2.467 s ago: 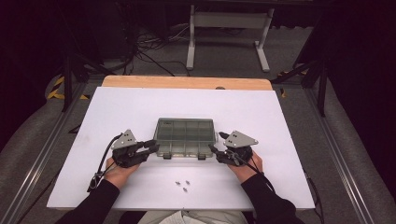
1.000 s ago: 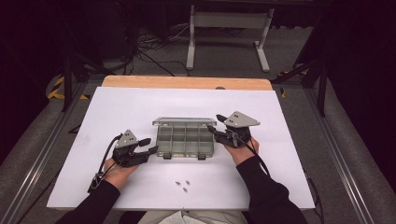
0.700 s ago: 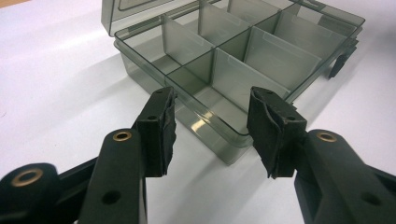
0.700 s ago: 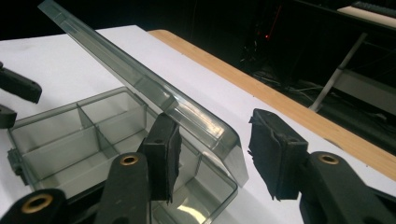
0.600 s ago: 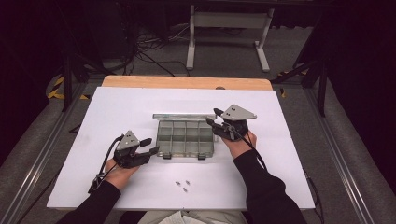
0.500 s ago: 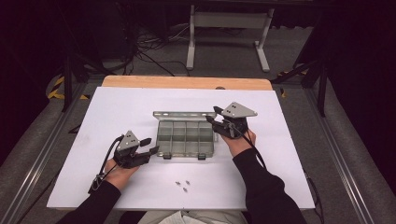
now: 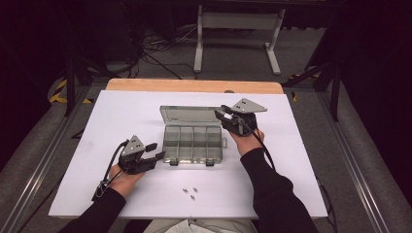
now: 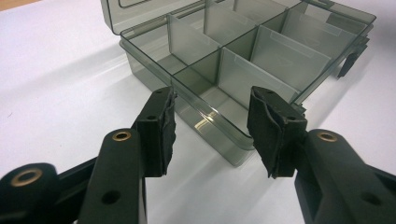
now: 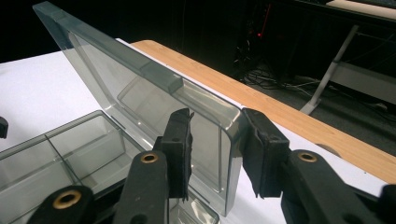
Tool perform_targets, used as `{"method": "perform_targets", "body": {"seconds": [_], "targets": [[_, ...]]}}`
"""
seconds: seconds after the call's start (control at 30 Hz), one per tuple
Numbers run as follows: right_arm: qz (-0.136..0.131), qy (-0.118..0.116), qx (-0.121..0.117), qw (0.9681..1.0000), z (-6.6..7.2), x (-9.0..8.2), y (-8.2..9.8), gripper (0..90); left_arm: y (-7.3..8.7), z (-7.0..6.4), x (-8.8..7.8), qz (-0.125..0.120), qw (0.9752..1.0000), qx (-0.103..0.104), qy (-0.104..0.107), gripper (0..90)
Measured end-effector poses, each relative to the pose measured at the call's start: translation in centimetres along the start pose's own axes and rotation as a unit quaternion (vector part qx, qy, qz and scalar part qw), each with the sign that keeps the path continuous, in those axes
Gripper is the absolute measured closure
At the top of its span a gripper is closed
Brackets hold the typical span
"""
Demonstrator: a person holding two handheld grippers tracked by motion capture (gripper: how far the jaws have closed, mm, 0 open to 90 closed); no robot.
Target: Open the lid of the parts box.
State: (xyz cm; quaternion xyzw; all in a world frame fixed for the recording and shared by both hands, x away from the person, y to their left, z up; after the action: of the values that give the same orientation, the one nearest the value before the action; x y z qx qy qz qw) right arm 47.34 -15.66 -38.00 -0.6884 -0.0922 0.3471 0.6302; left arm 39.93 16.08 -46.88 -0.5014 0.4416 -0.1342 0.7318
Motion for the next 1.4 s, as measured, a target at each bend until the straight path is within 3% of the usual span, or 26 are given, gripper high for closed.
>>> {"method": "perform_targets", "body": {"seconds": [0.4,0.73,1.4], "targets": [[0.022,0.021,0.003,0.9995,-1.1,2.0,0.5,65.0,0.1,0.2,0.0,0.001,1.0000,-0.004,-0.001,51.6],[0.034,0.032,0.023,0.9987,-1.9,3.2,0.2,65.4,0.1,0.2,0.0,0.002,1.0000,-0.005,-0.001,51.8],[0.071,0.047,0.045,0.9954,-3.0,5.6,1.9,64.8,0.1,0.3,0.2,-0.001,0.9999,-0.014,0.003,51.8]]}}
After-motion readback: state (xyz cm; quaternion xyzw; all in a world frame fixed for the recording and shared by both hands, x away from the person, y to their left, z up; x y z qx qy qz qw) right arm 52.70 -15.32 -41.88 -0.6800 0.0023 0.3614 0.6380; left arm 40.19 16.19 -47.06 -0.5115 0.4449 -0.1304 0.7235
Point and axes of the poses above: each handheld gripper's, and its own axes: x roughly forward along the jaws, y roughly out of its underside, z roughly to its left, the point moved 3 cm from there along x, roughly forward along the jaws, and after that the axes turned 10 degrees about x, right-handed, at the moved point
